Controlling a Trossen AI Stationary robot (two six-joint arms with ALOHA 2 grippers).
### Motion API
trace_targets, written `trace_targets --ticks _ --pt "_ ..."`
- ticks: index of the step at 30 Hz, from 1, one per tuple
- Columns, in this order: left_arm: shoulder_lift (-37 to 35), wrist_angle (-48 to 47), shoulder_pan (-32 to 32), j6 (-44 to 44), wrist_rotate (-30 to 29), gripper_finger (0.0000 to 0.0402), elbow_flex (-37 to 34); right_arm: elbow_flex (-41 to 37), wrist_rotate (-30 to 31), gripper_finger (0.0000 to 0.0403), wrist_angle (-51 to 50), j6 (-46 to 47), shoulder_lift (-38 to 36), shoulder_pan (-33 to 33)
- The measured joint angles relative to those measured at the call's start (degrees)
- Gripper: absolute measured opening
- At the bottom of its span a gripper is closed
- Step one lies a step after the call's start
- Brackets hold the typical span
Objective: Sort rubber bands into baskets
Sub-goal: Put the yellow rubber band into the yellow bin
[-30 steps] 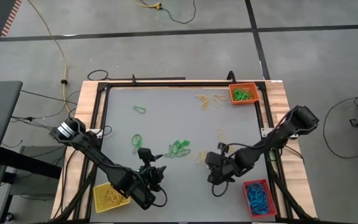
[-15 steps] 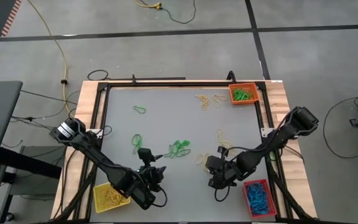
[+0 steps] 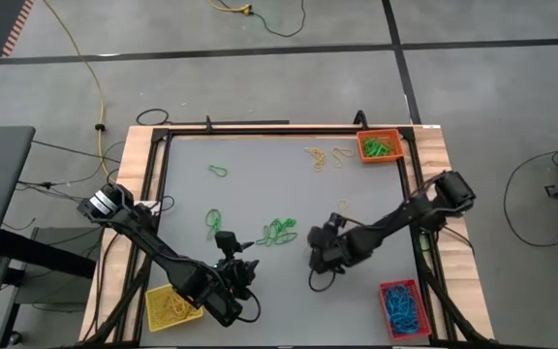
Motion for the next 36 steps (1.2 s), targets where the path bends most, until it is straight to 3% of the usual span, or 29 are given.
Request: trace_targets --ticks 3,6,9,22,26,36 --pt "0.0 0.0 0.0 0.1 0.0 0.0245 0.0 0.0 -0.9 0.0222 -0.6 0.4 -0.1 -1.6" --pt "0.0 0.0 0.0 0.1 0.0 0.0245 0.0 0.0 -3.9 0.0207 -0.4 -0.5 -0.1 -2.1" --pt "0.0 0.0 0.0 0.2 0.0 0.0245 0.0 -0.4 -6.5 0.0169 1.0 0.2 0.3 -2.1" --pt "0.0 -0.1 0.0 0.1 0.4 0.0245 0.0 -1.9 -7.2 0.0021 3.8 -0.7 0.5 -1.3" --pt "0.0 -0.1 0.0 0.2 0.4 0.0245 0.0 -2.1 -7.1 0.0018 3.7 -0.8 -0.8 -0.9" --pt "0.0 -0.1 0.0 0.1 0.4 0.0245 0.0 -2.1 -0.2 0.0018 3.0 -1.0 -7.0 3.5"
